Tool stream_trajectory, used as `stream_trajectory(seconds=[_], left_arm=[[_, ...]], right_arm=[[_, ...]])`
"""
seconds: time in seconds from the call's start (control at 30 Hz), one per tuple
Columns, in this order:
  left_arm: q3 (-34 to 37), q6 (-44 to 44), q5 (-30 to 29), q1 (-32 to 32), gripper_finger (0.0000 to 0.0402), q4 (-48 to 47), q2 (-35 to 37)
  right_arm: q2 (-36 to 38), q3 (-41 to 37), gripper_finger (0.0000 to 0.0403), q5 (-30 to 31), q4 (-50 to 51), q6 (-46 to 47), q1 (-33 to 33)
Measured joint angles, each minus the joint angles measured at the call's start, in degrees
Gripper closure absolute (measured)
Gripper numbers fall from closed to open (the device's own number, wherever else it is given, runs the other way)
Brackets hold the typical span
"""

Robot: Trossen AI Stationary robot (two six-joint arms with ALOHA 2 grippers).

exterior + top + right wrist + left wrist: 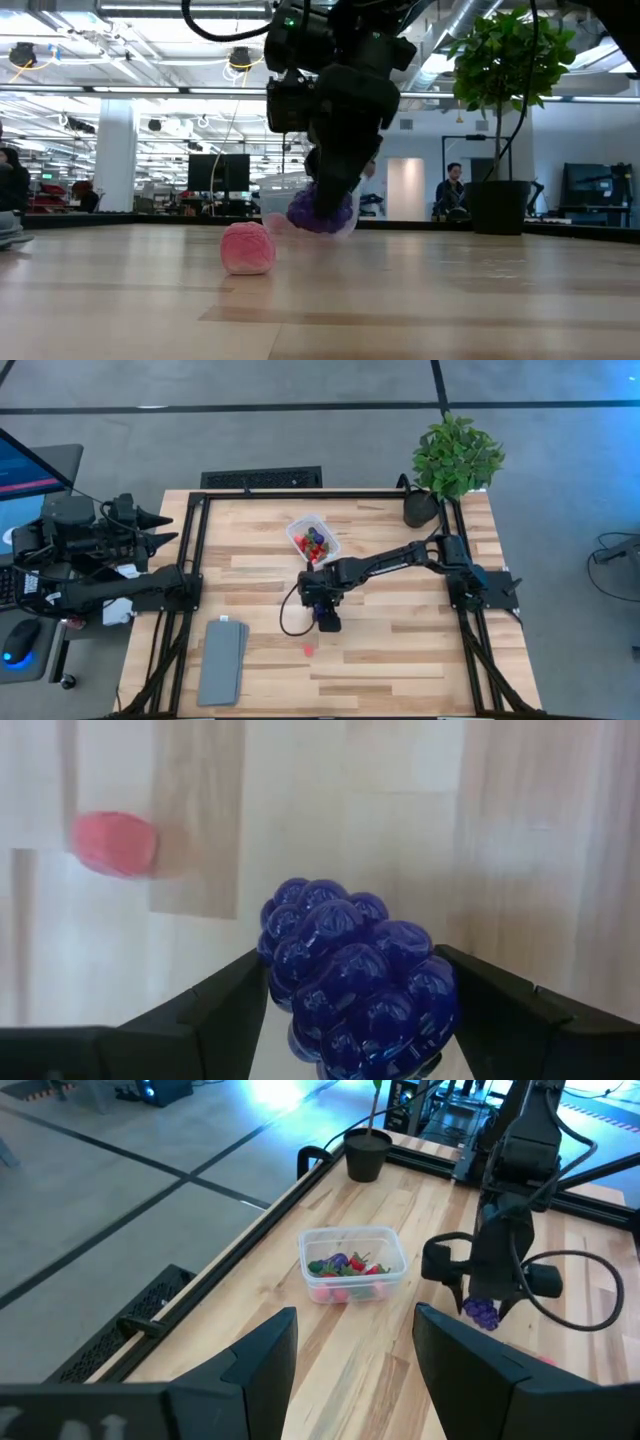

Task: Pick and placing Produce into tupperware
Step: Put the grapes into the transparent container

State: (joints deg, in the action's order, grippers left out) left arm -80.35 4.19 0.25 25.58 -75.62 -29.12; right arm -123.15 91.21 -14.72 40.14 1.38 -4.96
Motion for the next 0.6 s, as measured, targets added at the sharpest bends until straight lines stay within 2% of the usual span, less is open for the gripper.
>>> stream_trajectory(seconds=[0.33, 0.6], left_arm=[[0.0, 0.0, 0.0, 0.0, 0.0212, 0.0, 0.0], [0.0, 0.0, 0.0, 0.0, 0.0212, -0.6, 0.0]], right_arm=[[0.0, 5.1, 0.0101, -4.9, -1.6, 0.3, 1.7], [0.0, 8.9, 0.0101, -6.4, -2.4, 0.3, 3.0]])
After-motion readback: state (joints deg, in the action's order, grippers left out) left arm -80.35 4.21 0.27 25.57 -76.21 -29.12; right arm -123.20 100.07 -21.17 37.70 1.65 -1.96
